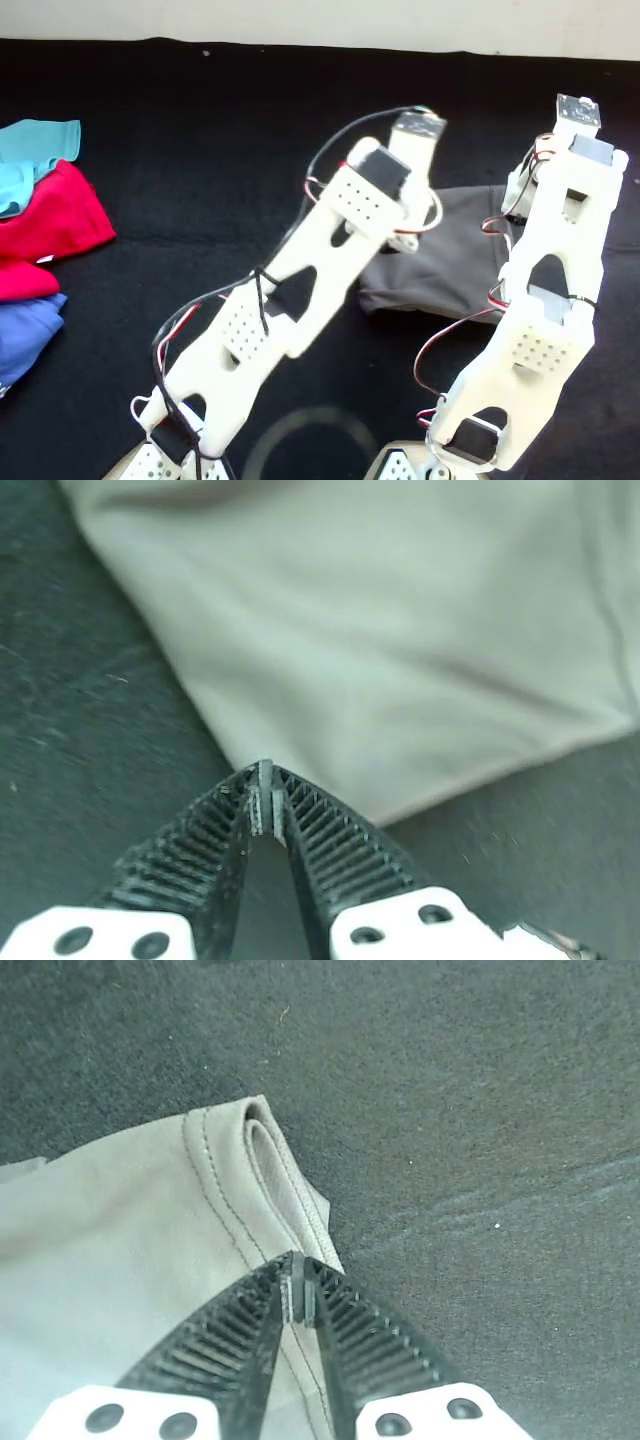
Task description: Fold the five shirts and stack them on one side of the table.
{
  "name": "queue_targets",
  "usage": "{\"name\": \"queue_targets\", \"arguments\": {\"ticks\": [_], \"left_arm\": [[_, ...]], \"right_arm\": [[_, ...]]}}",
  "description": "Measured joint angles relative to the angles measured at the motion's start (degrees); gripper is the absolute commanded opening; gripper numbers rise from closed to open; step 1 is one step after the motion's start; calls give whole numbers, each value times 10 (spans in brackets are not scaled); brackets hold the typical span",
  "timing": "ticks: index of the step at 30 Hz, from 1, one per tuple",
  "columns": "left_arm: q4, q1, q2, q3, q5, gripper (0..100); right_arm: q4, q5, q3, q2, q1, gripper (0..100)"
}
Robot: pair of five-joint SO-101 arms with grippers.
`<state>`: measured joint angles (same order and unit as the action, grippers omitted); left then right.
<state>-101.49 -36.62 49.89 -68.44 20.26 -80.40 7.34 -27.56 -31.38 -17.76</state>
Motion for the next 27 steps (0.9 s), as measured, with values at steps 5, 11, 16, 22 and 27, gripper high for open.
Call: {"name": "queue_targets", "arguments": {"ticks": [5, 11, 16, 22, 27], "left_arm": [[0, -25, -91, 120, 25, 9], [34, -20, -174, 282, 40, 9], [133, -23, -200, 405, 45, 9], [302, -23, -265, 564, 46, 9], [391, -28, -298, 684, 46, 9]], "right_arm": [[-18, 0, 0, 0, 1, 7], [-19, 0, 0, 0, 2, 7], [-19, 0, 0, 0, 4, 7], [-19, 0, 0, 0, 11, 7], [-16, 0, 0, -2, 21, 7]]}}
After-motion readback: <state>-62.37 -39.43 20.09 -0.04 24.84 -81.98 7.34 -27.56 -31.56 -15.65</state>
